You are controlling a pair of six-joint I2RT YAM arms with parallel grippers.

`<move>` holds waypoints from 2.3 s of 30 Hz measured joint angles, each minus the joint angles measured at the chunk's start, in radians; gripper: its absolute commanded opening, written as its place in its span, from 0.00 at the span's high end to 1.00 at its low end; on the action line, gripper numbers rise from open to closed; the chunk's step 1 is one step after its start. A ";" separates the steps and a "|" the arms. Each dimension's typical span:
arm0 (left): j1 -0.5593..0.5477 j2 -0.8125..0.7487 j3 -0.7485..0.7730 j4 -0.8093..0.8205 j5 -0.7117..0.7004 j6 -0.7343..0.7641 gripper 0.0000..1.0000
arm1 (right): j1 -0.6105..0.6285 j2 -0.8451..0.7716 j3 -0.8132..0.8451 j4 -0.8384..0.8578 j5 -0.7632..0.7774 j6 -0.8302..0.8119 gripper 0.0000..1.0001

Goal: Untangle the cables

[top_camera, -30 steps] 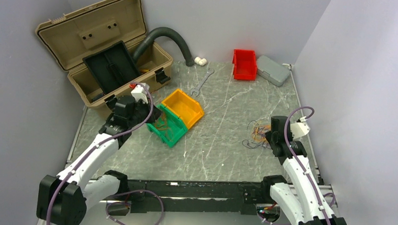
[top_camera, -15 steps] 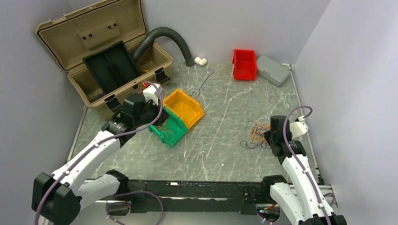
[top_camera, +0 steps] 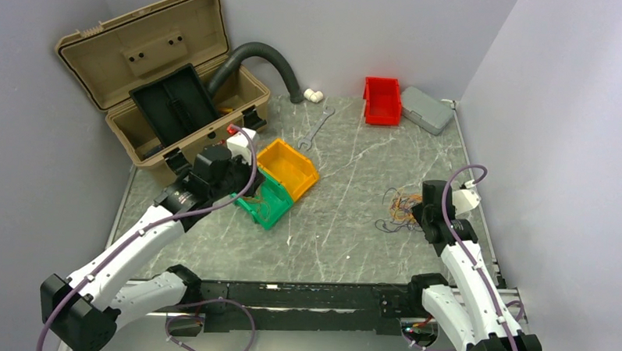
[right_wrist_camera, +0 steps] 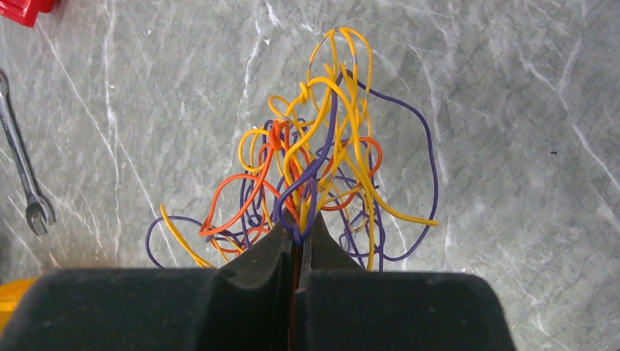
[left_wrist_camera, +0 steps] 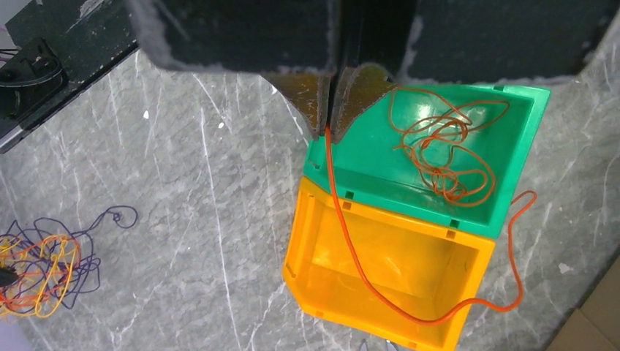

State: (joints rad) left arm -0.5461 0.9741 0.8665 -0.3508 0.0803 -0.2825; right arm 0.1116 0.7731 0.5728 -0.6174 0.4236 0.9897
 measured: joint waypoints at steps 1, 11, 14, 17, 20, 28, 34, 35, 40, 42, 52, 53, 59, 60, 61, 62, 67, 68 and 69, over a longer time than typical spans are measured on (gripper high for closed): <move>-0.010 0.000 0.000 -0.008 -0.014 0.001 1.00 | 0.000 0.000 -0.002 0.000 -0.003 0.000 1.00; -0.019 -0.009 0.121 -0.073 -0.238 0.095 1.00 | 0.000 0.000 -0.013 0.014 -0.015 -0.003 1.00; 0.007 -0.008 0.210 -0.071 -0.259 0.133 1.00 | 0.000 -0.001 -0.013 0.018 -0.016 -0.003 1.00; 0.012 -0.007 0.279 -0.043 -0.253 0.158 1.00 | 0.000 -0.003 -0.013 0.018 -0.017 -0.003 1.00; 0.011 -0.005 0.299 -0.023 -0.231 0.166 1.00 | 0.000 -0.009 -0.014 0.018 -0.018 -0.003 1.00; -0.018 -0.004 0.269 -0.018 -0.225 0.183 1.00 | 0.000 -0.020 -0.024 0.021 -0.019 -0.007 1.00; -0.021 -0.007 0.236 -0.010 -0.165 0.138 1.00 | 0.000 -0.018 -0.024 0.022 -0.019 -0.011 1.00; -0.023 -0.010 0.219 -0.007 -0.154 0.129 1.00 | 0.000 -0.016 -0.024 0.022 -0.019 -0.011 1.00; -0.032 -0.020 0.105 -0.007 -0.103 0.067 1.00 | 0.000 -0.013 -0.024 0.022 -0.019 -0.014 1.00; -0.032 -0.021 0.071 -0.008 -0.084 0.047 1.00 | 0.000 -0.013 -0.024 0.022 -0.019 -0.014 1.00; -0.031 -0.026 -0.015 -0.006 -0.068 -0.011 1.00 | 0.000 -0.013 -0.024 0.022 -0.023 -0.014 1.00; -0.026 -0.020 -0.018 -0.007 -0.067 -0.018 1.00 | 0.000 -0.013 -0.024 0.022 -0.024 -0.014 1.00; 0.017 0.055 -0.017 -0.008 -0.050 -0.041 1.00 | 0.000 -0.013 -0.024 0.022 -0.025 -0.015 1.00; 0.026 0.069 -0.015 -0.012 -0.049 -0.046 1.00 | 0.000 -0.013 -0.024 0.022 -0.025 -0.015 1.00; 0.035 0.085 -0.011 -0.018 -0.047 -0.050 1.00 | 0.000 -0.013 -0.024 0.022 -0.024 -0.015 1.00; 0.047 0.101 -0.004 -0.032 -0.048 -0.054 1.00 | 0.000 -0.014 -0.024 0.022 -0.025 -0.016 1.00; 0.098 0.117 0.008 -0.047 -0.057 -0.074 1.00 | 0.000 -0.015 -0.024 0.022 -0.025 -0.018 1.00; 0.110 0.124 0.012 -0.048 -0.059 -0.079 1.00 | 0.000 -0.015 -0.024 0.022 -0.025 -0.018 1.00; 0.122 0.140 0.024 -0.051 -0.060 -0.083 1.00 | 0.000 -0.015 -0.024 0.022 -0.026 -0.018 1.00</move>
State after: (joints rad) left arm -0.4236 1.1145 0.8909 -0.4019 0.0208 -0.3653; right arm 0.1116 0.7578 0.5484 -0.5953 0.3981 0.9714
